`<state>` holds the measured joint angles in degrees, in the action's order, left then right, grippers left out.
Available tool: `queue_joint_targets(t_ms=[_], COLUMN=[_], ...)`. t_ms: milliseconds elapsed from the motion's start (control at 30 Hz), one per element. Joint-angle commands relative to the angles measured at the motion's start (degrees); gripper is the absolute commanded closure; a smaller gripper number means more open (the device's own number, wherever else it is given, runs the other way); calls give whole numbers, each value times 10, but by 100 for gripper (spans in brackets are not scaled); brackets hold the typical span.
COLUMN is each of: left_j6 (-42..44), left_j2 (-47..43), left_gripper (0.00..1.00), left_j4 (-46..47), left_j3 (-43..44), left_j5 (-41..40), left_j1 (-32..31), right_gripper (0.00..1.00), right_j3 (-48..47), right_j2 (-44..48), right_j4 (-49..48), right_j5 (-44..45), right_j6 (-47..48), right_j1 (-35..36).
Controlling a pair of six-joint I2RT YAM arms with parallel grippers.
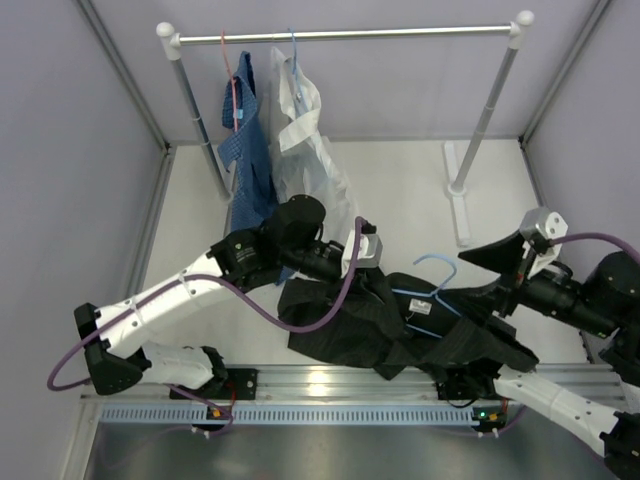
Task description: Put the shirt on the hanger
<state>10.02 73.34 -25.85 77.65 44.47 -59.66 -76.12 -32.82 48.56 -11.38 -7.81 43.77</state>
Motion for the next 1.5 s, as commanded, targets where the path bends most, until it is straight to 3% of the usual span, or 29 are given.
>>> queue_joint_targets(t_ms=[0,100,200,400,600,633,700,733,867,900,933,967,1000,1033,1067,1233,1267,1367,1467], left_j6=[46,43,38,30,26,25,21,18,8,5,4,-1,-5,-11,-24,-63,-80,-118,-170], left_j2=[-35,-39,-30,-18,-17,-17,-17,-17,-18,-19,-20,-23,-27,-34,-38,-91,-106,-174,-239], left_gripper=[100,100,100,100,100,100,100,100,100,98,88,63,45,18,2,2,2,2,2], left_j4=[-24,-28,-28,-28,-28,-28,-28,-28,-28,-27,-27,-26,-23,-18,-12,-12,-12,-13,-27], left_j3=[14,13,17,31,38,39,39,39,43,44,46,49,50,51,57,77,73,62,35], left_j5=[35,40,47,75,81,81,75,67,40,30,17,-7,-20,-34,-66,-213,-292,-425,-653], left_j1=[-2,-2,-2,-2,-2,-3,-2,-2,-2,-3,-2,-2,-2,-2,-2,-2,-3,-2,-2], right_gripper=[19,19,20,29,52,67,84,100,100,100,100,100,100,100,100,100,100,100,100], right_j3=[-65,-58,-43,0,60,60,53,50,48,46,43,39,35,31,19,-40,-72,-154,-227], right_j2=[7,34,47,49,43,46,55,67,91,93,97,100,101,101,100,67,62,29,-16], right_j4=[168,198,202,197,127,119,91,81,47,46,48,49,52,62,69,143,174,250,297], right_j5=[-94,-198,-245,-220,-240,-236,-212,-199,-166,-152,-142,-133,-120,-110,-97,18,34,145,239], right_j6=[61,102,107,115,105,105,102,95,83,82,83,83,83,83,83,83,83,58,11], right_j1=[4,4,4,4,4,4,4,4,4,4,4,4,4,4,4,4,4,4,4])
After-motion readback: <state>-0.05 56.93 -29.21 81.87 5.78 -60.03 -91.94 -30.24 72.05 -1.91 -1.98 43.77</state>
